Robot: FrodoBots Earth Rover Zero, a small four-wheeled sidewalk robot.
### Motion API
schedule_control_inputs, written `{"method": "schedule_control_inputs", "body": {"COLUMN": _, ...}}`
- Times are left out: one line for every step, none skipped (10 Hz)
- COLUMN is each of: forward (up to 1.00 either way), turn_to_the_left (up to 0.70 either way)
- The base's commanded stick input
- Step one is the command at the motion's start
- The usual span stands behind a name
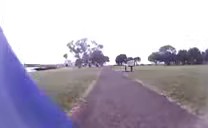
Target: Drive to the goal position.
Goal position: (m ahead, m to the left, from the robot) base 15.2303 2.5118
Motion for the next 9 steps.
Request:
{"method": "schedule_control_inputs", "body": {"forward": 0.7, "turn_to_the_left": 0.0}}
{"method": "schedule_control_inputs", "body": {"forward": 0.7, "turn_to_the_left": 0.0}}
{"method": "schedule_control_inputs", "body": {"forward": 0.7, "turn_to_the_left": 0.0}}
{"method": "schedule_control_inputs", "body": {"forward": 0.7, "turn_to_the_left": 0.0}}
{"method": "schedule_control_inputs", "body": {"forward": 0.7, "turn_to_the_left": 0.0}}
{"method": "schedule_control_inputs", "body": {"forward": 0.7, "turn_to_the_left": 0.0}}
{"method": "schedule_control_inputs", "body": {"forward": 0.7, "turn_to_the_left": 0.0}}
{"method": "schedule_control_inputs", "body": {"forward": 0.7, "turn_to_the_left": 0.0}}
{"method": "schedule_control_inputs", "body": {"forward": 0.7, "turn_to_the_left": 0.0}}
